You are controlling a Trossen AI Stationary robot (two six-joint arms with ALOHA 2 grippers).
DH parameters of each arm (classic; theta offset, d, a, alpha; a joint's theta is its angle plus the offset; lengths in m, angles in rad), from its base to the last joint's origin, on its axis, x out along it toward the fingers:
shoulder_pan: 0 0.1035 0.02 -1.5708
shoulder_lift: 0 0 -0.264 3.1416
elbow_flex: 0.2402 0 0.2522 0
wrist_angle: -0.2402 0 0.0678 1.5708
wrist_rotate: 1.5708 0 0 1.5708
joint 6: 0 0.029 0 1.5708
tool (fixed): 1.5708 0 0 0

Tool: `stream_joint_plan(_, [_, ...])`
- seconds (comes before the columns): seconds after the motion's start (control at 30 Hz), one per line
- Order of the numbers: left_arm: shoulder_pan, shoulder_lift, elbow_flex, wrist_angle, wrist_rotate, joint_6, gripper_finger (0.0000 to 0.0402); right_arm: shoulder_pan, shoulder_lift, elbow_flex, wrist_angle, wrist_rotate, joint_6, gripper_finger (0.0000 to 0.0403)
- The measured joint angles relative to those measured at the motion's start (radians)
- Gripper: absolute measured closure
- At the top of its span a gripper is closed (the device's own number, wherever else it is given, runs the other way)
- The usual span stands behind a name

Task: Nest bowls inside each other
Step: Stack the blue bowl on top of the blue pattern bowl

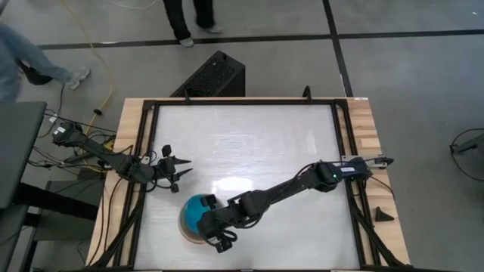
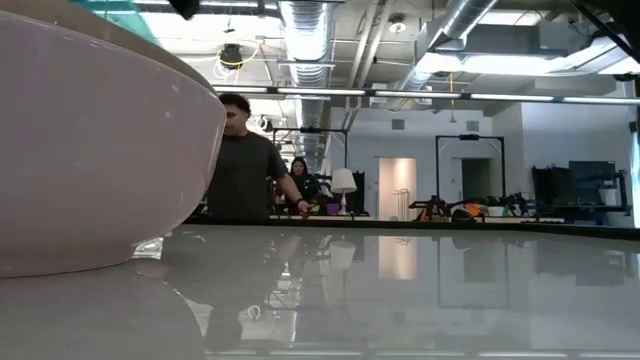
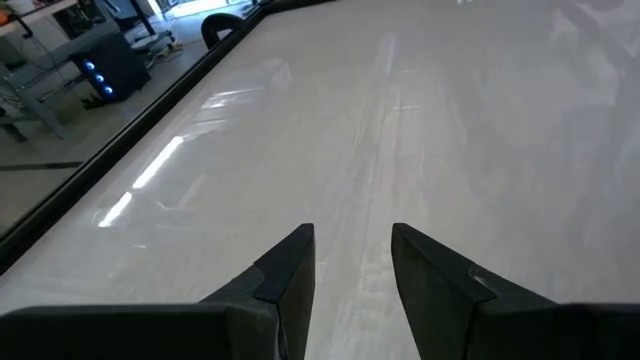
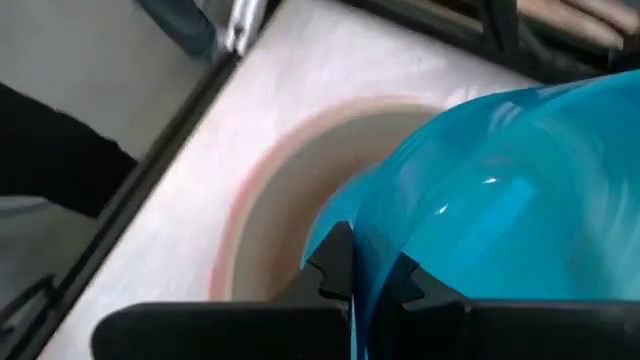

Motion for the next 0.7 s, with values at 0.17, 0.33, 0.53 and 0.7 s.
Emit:
stream_joint_plan(0.17, [0.000,0.000,0.000,-0.003,0.002,0.000,0.0276,-0.003,-0.001,0.001,-0.037,0.002,0.004,0.0376])
stream_joint_plan(0.33, [0.000,0.000,0.000,-0.002,0.001,0.000,0.0276,-0.002,-0.001,0.001,-0.075,0.002,0.006,0.0374])
stream_joint_plan(0.53, [0.000,0.000,0.000,-0.001,0.001,0.000,0.0276,-0.001,-0.001,0.001,-0.097,0.005,0.007,0.0371])
stream_joint_plan(0.7, [0.000,0.000,0.000,0.000,0.001,0.000,0.0276,-0.001,-0.001,0.001,-0.104,0.006,0.005,0.0345])
